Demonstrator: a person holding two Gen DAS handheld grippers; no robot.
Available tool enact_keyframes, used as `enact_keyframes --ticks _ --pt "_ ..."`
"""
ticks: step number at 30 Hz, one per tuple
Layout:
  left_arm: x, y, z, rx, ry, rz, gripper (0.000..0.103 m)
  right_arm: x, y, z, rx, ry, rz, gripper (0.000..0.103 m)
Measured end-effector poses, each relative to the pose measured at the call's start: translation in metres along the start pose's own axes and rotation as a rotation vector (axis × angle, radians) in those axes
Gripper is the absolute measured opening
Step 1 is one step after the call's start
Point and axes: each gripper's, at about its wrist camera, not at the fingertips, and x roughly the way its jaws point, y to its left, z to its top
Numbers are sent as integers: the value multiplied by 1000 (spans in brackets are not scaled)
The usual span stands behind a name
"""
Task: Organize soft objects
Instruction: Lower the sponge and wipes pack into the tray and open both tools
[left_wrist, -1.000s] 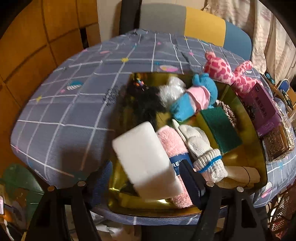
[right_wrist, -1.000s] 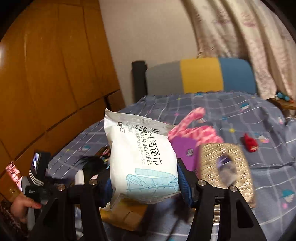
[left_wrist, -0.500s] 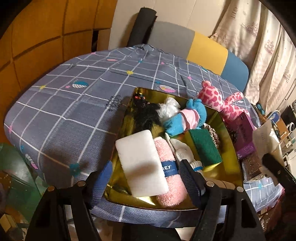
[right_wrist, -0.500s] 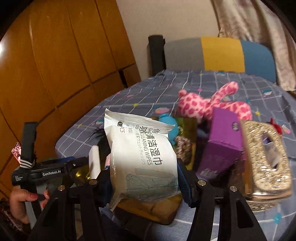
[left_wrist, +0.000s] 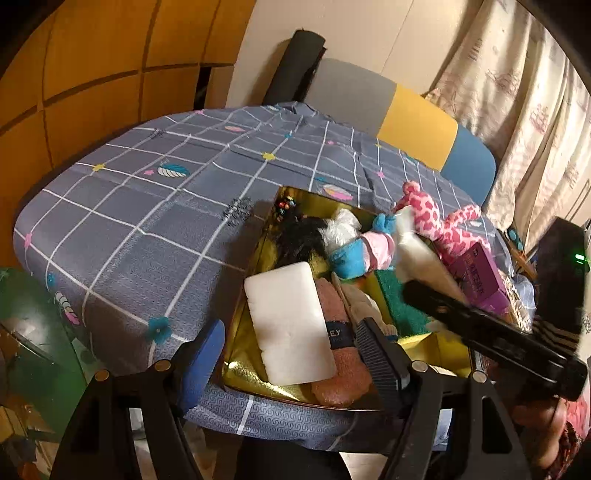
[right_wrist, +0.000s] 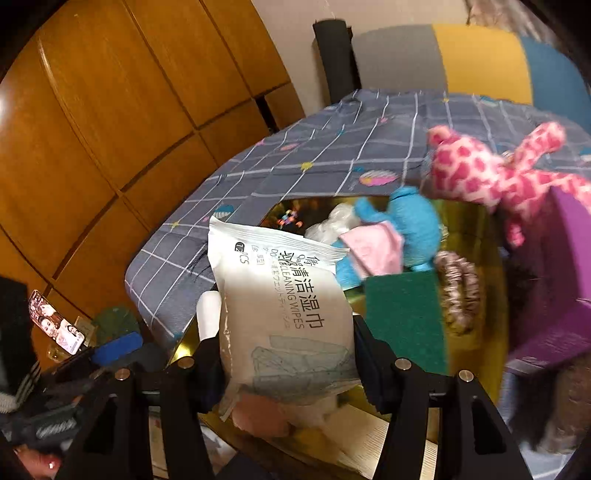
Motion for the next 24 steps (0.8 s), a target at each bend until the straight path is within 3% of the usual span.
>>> enact_keyframes --ticks 9,13,17,24 --pt "-11 -3 -1 11 -56 10 76 48 -11 -1 22 97 -71 60" --pt "-13 -11 -4 37 -69 24 76 43 -29 1 40 90 -155 60" --pt "-13 -21 -5 58 -79 37 76 31 -36 2 45 66 -134 60" --pt "-11 -34 -6 73 -81 198 76 13 -23 -1 -15 19 -151 62"
